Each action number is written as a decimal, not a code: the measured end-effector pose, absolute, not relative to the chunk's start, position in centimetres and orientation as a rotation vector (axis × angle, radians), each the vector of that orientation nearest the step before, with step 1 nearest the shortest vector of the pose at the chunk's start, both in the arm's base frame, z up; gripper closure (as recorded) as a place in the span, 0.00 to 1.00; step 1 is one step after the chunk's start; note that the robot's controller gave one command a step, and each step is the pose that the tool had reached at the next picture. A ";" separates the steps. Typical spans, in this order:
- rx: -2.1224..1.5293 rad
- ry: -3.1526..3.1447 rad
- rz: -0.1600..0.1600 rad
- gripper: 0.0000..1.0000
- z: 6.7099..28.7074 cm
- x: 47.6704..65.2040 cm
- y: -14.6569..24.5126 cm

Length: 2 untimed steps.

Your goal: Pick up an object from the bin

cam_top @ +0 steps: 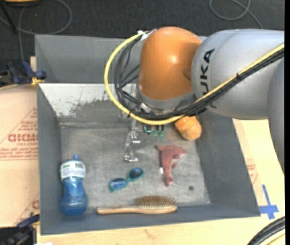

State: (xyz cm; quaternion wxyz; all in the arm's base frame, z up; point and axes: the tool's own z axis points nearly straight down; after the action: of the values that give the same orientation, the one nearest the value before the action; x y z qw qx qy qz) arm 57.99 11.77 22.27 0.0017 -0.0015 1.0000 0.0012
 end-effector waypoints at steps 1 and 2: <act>-0.013 3.136 0.005 0.00 22.1 57.9 11.7; -0.178 3.132 -0.001 0.00 18.2 55.5 8.9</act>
Offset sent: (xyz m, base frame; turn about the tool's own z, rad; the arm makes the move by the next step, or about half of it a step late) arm -0.0288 -0.0309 -0.0451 -0.1132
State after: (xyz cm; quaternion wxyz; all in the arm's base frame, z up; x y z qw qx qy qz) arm 55.52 8.93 18.18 0.0023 -0.0568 0.9984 -0.0004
